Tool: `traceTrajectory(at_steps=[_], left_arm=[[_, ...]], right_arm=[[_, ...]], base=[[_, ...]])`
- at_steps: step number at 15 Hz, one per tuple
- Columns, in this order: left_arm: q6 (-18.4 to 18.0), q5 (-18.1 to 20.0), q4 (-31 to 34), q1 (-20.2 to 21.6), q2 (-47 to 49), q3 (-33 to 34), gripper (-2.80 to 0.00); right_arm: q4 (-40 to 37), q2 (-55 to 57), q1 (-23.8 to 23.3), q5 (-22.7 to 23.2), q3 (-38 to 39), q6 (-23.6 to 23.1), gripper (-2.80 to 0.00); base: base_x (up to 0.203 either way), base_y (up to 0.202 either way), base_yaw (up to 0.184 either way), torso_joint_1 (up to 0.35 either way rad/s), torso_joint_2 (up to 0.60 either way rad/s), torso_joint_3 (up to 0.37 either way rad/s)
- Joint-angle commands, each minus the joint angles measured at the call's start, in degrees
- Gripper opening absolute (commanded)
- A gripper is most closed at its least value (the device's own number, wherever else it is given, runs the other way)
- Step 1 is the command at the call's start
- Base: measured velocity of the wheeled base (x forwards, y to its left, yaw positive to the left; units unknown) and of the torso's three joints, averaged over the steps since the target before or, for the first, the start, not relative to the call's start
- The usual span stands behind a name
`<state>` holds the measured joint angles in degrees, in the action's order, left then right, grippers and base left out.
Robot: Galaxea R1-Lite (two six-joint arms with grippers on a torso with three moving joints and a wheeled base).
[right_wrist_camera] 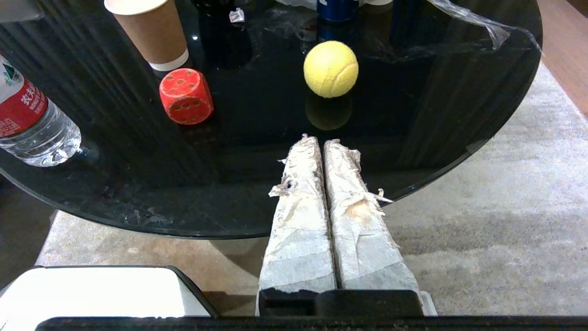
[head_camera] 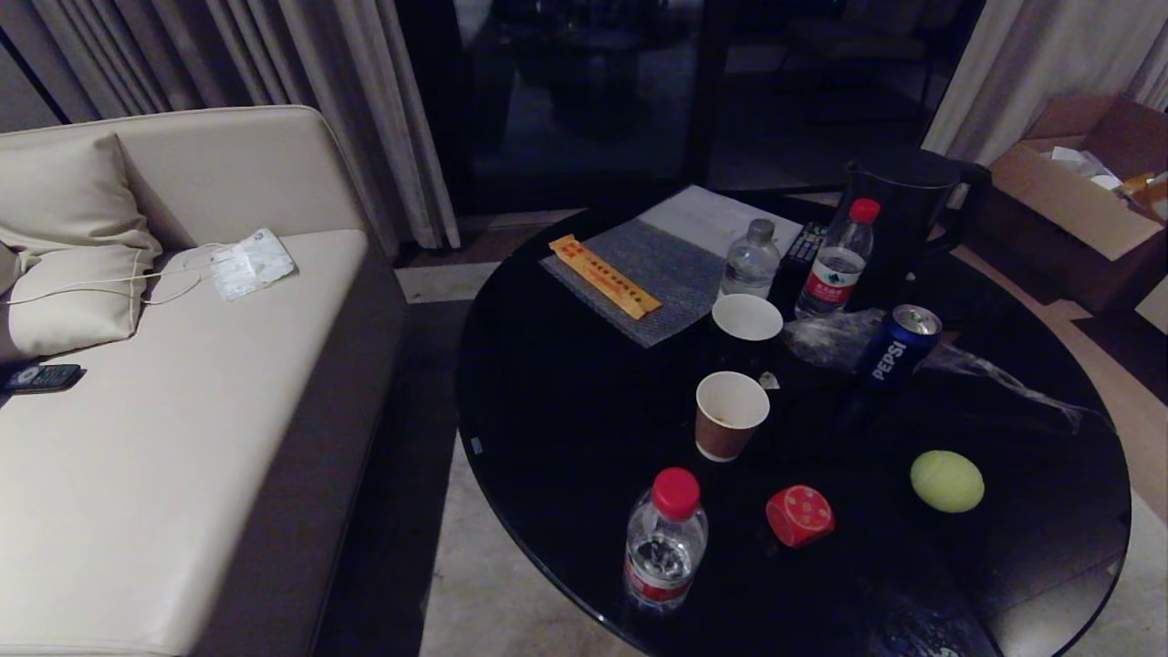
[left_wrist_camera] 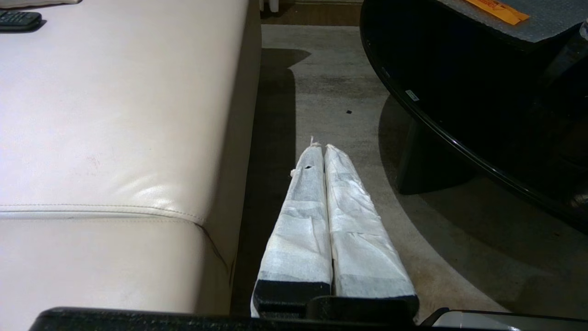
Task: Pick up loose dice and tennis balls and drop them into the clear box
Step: Pick up the ball on the table
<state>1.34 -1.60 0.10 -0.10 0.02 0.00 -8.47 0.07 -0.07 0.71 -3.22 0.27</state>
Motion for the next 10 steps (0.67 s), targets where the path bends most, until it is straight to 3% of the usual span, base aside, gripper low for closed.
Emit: traceTrajectory(at_steps=[1, 6, 8, 10], left_arm=[[-0.11, 0.01, -0.01, 0.01, 0.06, 0.0, -2.8], [-2.19, 1.02, -0.19, 0.01, 0.06, 0.0, -2.8], [0.25, -0.32, -0.15, 0.09, 0.06, 0.0, -2.8], [0.44, -0.45, -0.1, 0.1, 0.06, 0.0, -2.8]], right_arm=[[-0.06, 0.01, -0.01, 0.0, 0.05, 0.0, -2.8], [-0.06, 0.01, -0.01, 0.0, -0.03, 0.0, -2.8], [-0.06, 0.01, -0.01, 0.0, -0.03, 0.0, -2.8], [-0.06, 0.01, -0.01, 0.0, 0.0, 0.0, -2.8]], base=[[0.0, 0.0, 0.0, 0.0, 0.0, 0.0], [0.0, 0.0, 0.0, 0.0, 0.0, 0.0], [0.0, 0.0, 0.0, 0.0, 0.0, 0.0], [0.0, 0.0, 0.0, 0.0, 0.0, 0.0]])
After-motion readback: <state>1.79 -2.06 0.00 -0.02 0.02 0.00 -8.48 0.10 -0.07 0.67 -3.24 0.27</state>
